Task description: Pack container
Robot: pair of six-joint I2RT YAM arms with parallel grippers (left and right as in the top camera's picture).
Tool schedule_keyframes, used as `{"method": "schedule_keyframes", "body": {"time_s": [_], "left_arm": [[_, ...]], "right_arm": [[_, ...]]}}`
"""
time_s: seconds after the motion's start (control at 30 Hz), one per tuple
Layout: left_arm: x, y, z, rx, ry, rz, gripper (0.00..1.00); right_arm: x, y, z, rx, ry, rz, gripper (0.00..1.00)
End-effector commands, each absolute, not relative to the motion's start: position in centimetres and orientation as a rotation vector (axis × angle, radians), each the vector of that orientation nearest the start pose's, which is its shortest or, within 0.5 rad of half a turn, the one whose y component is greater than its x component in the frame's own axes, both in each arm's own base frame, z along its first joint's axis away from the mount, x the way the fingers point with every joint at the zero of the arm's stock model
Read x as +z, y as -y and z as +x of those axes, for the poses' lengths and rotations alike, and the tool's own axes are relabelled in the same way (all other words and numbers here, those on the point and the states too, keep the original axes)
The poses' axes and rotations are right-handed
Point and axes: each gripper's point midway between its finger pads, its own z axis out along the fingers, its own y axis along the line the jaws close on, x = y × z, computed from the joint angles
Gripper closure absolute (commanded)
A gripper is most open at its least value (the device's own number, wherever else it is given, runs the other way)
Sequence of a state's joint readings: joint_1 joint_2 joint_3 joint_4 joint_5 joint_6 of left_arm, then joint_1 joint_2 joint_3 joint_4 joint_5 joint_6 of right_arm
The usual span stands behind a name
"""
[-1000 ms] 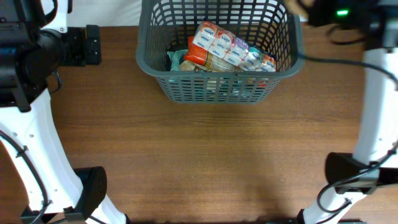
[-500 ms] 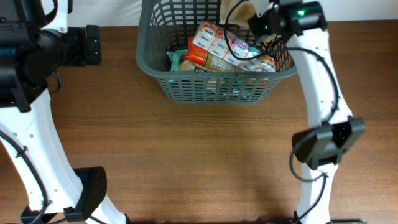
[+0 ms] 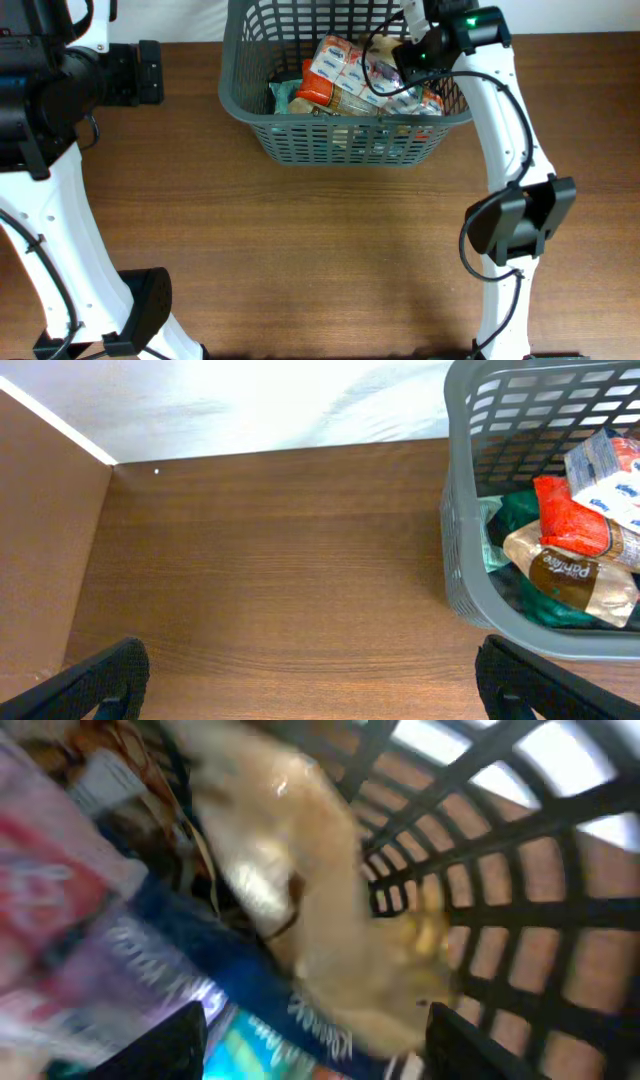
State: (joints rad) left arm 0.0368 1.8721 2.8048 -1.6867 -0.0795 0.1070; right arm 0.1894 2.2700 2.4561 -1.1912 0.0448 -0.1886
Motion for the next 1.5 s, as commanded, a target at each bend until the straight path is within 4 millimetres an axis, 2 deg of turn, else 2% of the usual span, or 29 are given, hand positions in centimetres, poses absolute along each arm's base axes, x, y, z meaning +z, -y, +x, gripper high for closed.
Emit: {"method": "schedule_keyframes", "body": {"time_s": [0.0, 0.07, 0.13, 0.2, 0.3, 0.4, 0.47, 0.6, 0.67, 1.37, 1.47], "left_arm": [[43.1, -2.9, 37.3, 0.165, -2.325, 0.021, 0.01], [43.1, -2.9, 37.3, 0.165, -2.325, 0.021, 0.01], [43.1, -2.9, 37.3, 0.165, -2.325, 0.021, 0.01], [43.1, -2.9, 37.3, 0.165, -2.325, 0.021, 0.01], [43.1, -2.9, 37.3, 0.165, -2.325, 0.021, 0.01], [43.1, -2.9, 37.3, 0.165, -2.325, 0.021, 0.01], [43.1, -2.9, 37.3, 0.165, -2.325, 0.021, 0.01], [43.1, -2.9, 37.3, 0.165, -2.325, 0.021, 0.01], [43.1, -2.9, 37.3, 0.165, -2.325, 0.021, 0.01], [43.1, -2.9, 37.3, 0.165, -2.325, 0.021, 0.01], [43.1, -2.9, 37.3, 0.165, -2.325, 0.021, 0.01]], "right_arm": [[35.5, -8.9, 51.8, -0.038, -2.24, -0.336, 0.27], [40.9, -7.6, 49.9, -0.071, -2.123, -0.289, 0.27], [44.3, -5.9, 48.4, -0.128, -2.053, -0.231, 0.26], [46.6, -3.4, 46.7, -0.195, -2.011, -0.164, 0.24], [48.1, -0.1, 45.1, -0.24, -1.995, -0.089, 0.23], [48.3, 3.5, 43.8, -0.272, -2.01, -0.017, 0.18], [48.4, 4.7, 43.5, -0.215, -2.01, -0.013, 0.01], [48.4, 5.2, 43.5, -0.103, -2.003, -0.042, 0.01], [48.4, 5.8, 43.4, -0.113, -2.005, -0.028, 0.01], [48.2, 5.9, 43.6, -0.116, -2.01, -0.026, 0.01], [48.7, 6.2, 42.7, -0.146, -2.005, -0.009, 0.01]]}}
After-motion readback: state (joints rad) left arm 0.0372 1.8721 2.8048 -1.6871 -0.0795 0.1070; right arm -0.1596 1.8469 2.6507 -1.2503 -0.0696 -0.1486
